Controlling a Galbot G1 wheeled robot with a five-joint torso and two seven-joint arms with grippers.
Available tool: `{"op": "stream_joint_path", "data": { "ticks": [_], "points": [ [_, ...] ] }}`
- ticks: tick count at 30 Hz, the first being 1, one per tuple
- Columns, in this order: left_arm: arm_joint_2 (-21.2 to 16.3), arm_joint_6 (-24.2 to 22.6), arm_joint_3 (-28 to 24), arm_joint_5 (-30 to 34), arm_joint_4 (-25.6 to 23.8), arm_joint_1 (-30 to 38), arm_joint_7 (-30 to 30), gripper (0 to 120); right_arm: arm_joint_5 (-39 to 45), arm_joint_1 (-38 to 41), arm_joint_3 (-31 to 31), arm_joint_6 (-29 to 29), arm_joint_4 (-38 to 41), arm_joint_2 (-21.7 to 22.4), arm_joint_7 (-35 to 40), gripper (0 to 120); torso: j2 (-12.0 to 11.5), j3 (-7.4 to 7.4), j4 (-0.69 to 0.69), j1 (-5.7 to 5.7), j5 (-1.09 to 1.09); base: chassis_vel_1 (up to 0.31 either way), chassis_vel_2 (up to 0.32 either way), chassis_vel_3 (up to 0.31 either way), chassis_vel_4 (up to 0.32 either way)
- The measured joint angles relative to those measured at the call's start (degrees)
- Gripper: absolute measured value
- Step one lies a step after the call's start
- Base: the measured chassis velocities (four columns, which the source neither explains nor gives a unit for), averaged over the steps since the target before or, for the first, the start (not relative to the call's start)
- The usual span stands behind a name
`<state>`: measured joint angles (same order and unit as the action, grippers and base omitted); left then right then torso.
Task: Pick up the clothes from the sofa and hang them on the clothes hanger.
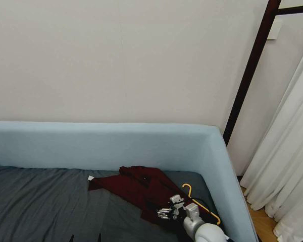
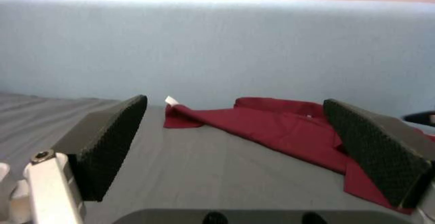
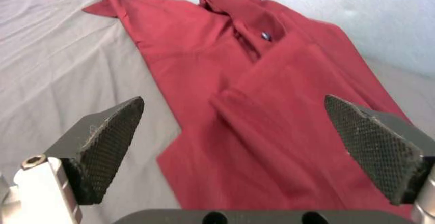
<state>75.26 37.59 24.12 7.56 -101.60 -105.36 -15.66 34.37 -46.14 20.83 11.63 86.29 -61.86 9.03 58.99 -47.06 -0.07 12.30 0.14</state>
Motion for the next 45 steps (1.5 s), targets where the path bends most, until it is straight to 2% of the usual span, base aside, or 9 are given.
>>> {"op": "stream_joint_path", "data": {
  "ticks": [10, 18, 23, 25, 27, 29, 34, 41, 45],
  "points": [
    [0.11, -0.15, 0.06, 0.1, 0.72, 0.26, -0.05, 99, -3.57, 5.86, 2.15, -1.55, -13.45, -7.51, -1.63, 100, 0.0, 0.0, -0.01, 0.0, -0.01, 0.0, 0.0, 0.0, 0.0],
    [0.19, -0.66, -0.17, 0.11, 0.79, 0.6, -0.06, 99, -5.08, 6.69, 2.73, -2.79, -19.98, -10.8, -3.04, 91, 0.0, 0.0, 0.0, 0.0, 0.0, 0.0, 0.0, 0.0, 0.0],
    [0.16, -0.69, -0.06, 0.26, 0.7, 0.59, -0.12, 99, -6.29, 7.63, 2.22, -3.92, -24.02, -12.11, -3.42, 74, 0.0, 0.01, -0.01, 0.0, 0.0, 0.0, 0.0, 0.0, 0.0],
    [0.13, -0.69, 0.0, 0.31, 0.7, 0.51, -0.15, 99, -6.91, 7.83, 2.17, -4.05, -25.15, -12.45, -3.63, 64, 0.0, 0.0, -0.01, 0.0, 0.01, 0.0, 0.0, 0.0, 0.0],
    [0.13, -0.69, 0.02, 0.33, 0.71, 0.47, -0.16, 99, -7.15, 7.84, 2.25, -4.06, -25.49, -12.51, -3.81, 60, 0.0, 0.01, -0.01, 0.0, 0.01, 0.0, 0.0, 0.0, 0.0],
    [0.11, -0.63, 0.07, 0.36, 0.89, 0.43, -0.21, 99, -7.81, 7.64, 2.86, -4.06, -25.68, -12.49, -4.2, 49, 0.0, 0.01, 0.0, 0.0, 0.0, 0.0, 0.0, 0.0, 0.0],
    [0.09, -0.21, 0.24, 0.49, 1.3, 0.46, -0.34, 99, -8.62, 7.23, 3.97, -3.98, -25.67, -12.6, -4.25, 32, 0.0, 0.01, -0.01, 0.0, 0.01, 0.0, 0.0, 0.0, 0.0],
    [0.04, -0.03, 0.41, 0.98, 1.3, 0.6, -0.38, 99, -7.51, 7.19, 3.83, -3.69, -23.25, -11.83, -2.47, 5, 0.0, 0.01, 0.0, 0.0, 0.01, 0.0, 0.0, 0.0, 0.0],
    [-0.14, -0.02, 0.39, 1.12, 1.41, 0.91, -0.4, 99, -5.17, 6.57, 2.91, -2.93, -18.19, -8.84, -1.16, 0, 0.0, 0.01, 0.0, 0.0, 0.02, 0.0, 0.0, 0.0, 0.0]
  ]
}}
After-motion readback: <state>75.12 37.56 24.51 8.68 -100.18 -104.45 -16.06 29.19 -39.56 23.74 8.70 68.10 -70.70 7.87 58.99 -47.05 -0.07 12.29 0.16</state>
